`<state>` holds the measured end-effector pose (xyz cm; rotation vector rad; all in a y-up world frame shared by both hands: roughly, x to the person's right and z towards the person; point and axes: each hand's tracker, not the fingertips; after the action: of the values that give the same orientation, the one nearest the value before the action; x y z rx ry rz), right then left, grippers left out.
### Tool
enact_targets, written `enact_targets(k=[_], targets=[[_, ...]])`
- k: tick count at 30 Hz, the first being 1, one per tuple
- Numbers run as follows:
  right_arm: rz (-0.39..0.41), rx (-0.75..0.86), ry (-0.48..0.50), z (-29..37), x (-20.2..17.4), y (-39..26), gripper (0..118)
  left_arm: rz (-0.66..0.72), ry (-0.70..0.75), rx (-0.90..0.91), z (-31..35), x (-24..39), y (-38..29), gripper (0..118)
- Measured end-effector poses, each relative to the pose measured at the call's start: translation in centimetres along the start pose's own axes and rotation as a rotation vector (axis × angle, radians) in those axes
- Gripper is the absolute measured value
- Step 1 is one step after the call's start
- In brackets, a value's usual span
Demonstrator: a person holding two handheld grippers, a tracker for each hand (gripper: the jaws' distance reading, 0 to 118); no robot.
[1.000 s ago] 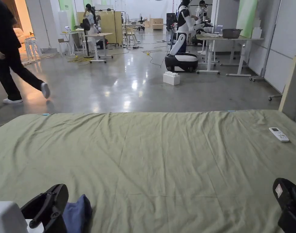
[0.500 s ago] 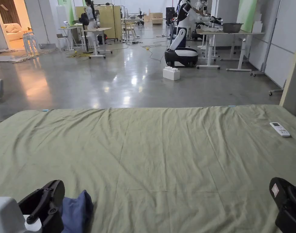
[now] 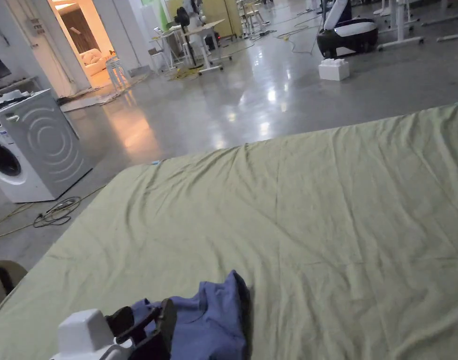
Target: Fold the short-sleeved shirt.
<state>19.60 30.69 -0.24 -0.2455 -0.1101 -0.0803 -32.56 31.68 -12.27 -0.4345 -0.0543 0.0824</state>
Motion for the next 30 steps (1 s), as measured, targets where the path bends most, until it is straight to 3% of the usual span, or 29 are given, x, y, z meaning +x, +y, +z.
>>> enact_targets(k=[9, 12, 14, 17, 19, 21, 22, 24, 26, 30], targets=[[0.070, -0.108, -0.003, 0.9, -0.7, -1.9, 1, 0.050, 0.109, -0.391, -15.2, -6.6, -6.4, 88], [0.071, -0.165, -0.021, 1.3, -0.4, -2.7, 1, 0.111, 0.079, -0.479, -19.1, -8.2, -8.7, 88], [0.052, -0.202, -0.018, 1.6, -0.1, -3.3, 1, 0.146, 0.127, -0.508, -21.0, -9.2, -9.9, 88], [0.049, -0.228, -0.038, 2.4, -0.2, -3.8, 1, 0.083, 0.223, -0.495, -22.3, -9.8, -10.9, 92], [0.043, -0.247, -0.053, 2.7, -0.2, -4.4, 1, 0.084, 0.186, -0.489, -22.7, -9.4, -11.3, 92], [0.017, -0.280, -0.069, 2.7, -0.2, -4.9, 1, 0.042, 0.227, -0.548, -23.1, -8.8, -10.7, 81], [0.005, -0.287, -0.072, 2.7, -0.2, -5.2, 1, 0.024, 0.213, -0.574, -23.4, -8.4, -10.3, 68], [-0.028, -0.304, -0.069, 2.5, -0.1, -5.7, 1, -0.036, 0.172, -0.539, -23.3, -7.4, -9.7, 7], [-0.050, -0.314, -0.068, 2.4, 0.0, -5.9, 1, -0.074, 0.229, -0.553, -23.8, -7.0, -9.8, 3], [-0.020, -0.309, -0.077, 2.4, 1.5, -7.1, 1, 0.169, 0.205, -0.544, -23.9, -8.5, -8.6, 3]])
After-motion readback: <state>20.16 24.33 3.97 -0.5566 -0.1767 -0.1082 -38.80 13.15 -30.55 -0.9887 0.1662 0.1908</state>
